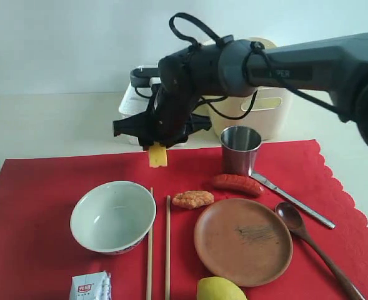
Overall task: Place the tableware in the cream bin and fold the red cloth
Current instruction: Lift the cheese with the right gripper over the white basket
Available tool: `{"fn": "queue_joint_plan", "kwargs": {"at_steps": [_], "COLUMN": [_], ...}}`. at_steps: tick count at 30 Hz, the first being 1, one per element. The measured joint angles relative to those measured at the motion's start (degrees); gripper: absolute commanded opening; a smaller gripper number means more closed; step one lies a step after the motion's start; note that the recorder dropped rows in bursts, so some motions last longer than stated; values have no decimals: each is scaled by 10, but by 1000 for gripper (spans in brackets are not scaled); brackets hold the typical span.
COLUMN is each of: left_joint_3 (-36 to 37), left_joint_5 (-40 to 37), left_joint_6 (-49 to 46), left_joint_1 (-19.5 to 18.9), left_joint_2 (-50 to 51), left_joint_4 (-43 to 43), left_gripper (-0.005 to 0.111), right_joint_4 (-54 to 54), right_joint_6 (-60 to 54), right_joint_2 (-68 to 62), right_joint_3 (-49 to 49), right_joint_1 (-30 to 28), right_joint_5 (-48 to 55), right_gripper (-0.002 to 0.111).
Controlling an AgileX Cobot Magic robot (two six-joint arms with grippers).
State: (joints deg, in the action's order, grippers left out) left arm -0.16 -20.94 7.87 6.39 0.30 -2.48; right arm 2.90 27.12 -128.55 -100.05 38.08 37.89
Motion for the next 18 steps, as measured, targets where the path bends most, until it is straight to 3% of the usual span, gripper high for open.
{"fn": "queue_joint_plan", "kwargs": {"at_steps": [18], "left_joint_3": [0], "left_joint_5": [0], "left_joint_6": [0], "left_joint_1": [0], "left_joint_2": [0], "left_joint_4": [0], "left_gripper": [0], "right_joint_4": [54], "right_joint_6": [-184], "right_joint_2": [91], "right_joint_3": [0], "right_joint_1": [0], "right_joint_5": [-18], "right_gripper": [0]}}
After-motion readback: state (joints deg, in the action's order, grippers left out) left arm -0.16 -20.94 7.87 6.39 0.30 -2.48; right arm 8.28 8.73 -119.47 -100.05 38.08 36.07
